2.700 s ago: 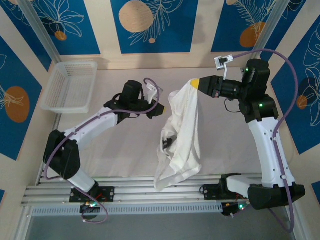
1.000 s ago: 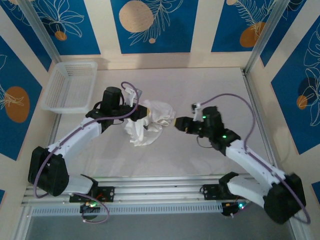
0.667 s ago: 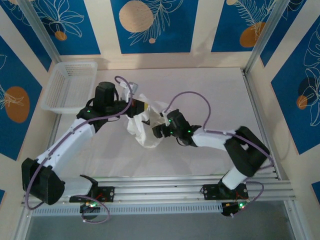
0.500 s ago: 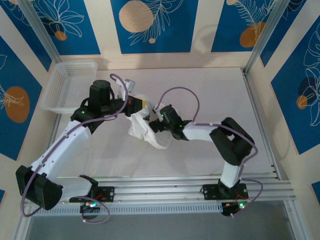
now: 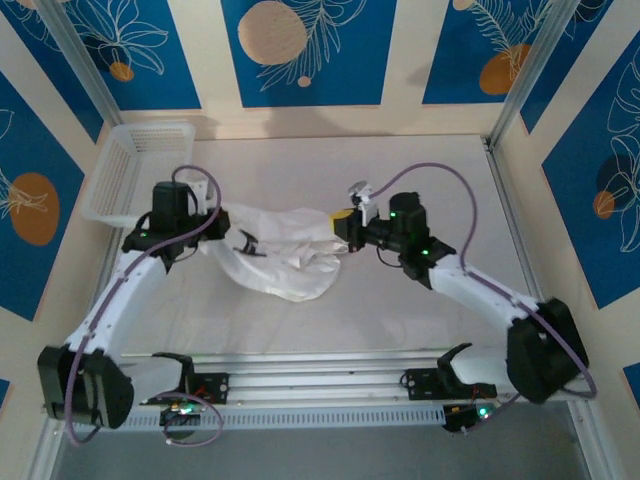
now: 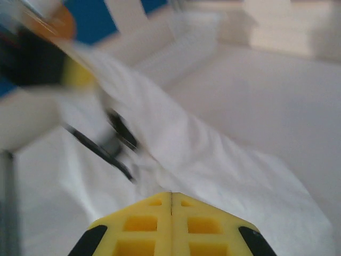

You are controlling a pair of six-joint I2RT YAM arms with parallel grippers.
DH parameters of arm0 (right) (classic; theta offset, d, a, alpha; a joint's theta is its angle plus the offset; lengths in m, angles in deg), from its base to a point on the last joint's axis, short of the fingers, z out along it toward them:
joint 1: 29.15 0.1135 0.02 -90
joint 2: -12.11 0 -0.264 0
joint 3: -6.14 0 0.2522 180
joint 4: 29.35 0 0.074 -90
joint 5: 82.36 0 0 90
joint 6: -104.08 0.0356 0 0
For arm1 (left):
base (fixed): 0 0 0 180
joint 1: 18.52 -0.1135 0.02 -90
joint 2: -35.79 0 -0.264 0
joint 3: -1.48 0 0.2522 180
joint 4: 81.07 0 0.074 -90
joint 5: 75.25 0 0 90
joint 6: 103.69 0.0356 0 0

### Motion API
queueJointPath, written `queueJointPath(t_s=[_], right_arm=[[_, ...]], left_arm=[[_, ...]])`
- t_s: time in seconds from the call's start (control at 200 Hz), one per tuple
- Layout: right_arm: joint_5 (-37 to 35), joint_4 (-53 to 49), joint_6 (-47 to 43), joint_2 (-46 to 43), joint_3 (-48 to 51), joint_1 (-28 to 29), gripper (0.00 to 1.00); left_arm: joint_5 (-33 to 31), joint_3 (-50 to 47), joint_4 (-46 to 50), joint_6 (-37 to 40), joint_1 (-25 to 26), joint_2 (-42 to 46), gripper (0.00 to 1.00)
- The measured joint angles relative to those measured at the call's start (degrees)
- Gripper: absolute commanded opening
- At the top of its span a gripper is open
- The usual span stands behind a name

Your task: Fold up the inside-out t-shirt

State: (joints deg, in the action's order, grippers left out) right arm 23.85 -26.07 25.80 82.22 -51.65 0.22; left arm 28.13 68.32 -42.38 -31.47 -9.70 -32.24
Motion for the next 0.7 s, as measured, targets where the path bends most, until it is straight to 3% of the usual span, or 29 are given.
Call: queueJointPath(t_s=[0.105, 0.15, 0.18, 0.235, 0.305, 0.385, 0.535, 0.7], right_arm=[[3.28, 1.64, 1.77, -2.93, 0.59, 0.22, 0.04], [2.23, 0.26, 1.7, -2.19, 0.35, 0.74, 0.21], [1.14, -1.27, 1.44, -0.92, -0.15, 1.09, 0.42], [-2.36, -6.12, 0.28, 3.43, -2.8, 2.25, 0.54], [-7.23, -12.13, -0.79, 11.06, -7.56, 3.58, 0.58], [-11.98, -18.16, -0.24, 19.82, -13.18, 4.66, 0.59], [-13.27, -25.2, 8.52, 30.4, -19.19, 5.03, 0.58], [-4.98, -22.67, 25.57, 35.43, -20.28, 5.92, 0.64]], left_arm=[[0.0, -5.03, -0.02, -0.81, -0.13, -1.86, 0.01], [-0.07, -5.81, 0.02, -1.31, -0.13, -1.7, 0.07], [-0.46, -5.84, -0.04, -1.51, -0.13, -1.51, 0.14], [-1.55, -5.77, -0.46, -1.55, -0.13, -0.85, 0.31], [-2.84, -5.66, -0.39, -1.75, -0.13, -0.13, 0.52], [-3.89, -5.42, 0.02, -1.33, -0.13, 0.11, 0.65], [-3.32, -4.44, 1.05, 0.81, 1.66, 0.33, 0.72], [-2.93, -2.47, 1.29, 1.92, 6.19, 0.59, 0.81]])
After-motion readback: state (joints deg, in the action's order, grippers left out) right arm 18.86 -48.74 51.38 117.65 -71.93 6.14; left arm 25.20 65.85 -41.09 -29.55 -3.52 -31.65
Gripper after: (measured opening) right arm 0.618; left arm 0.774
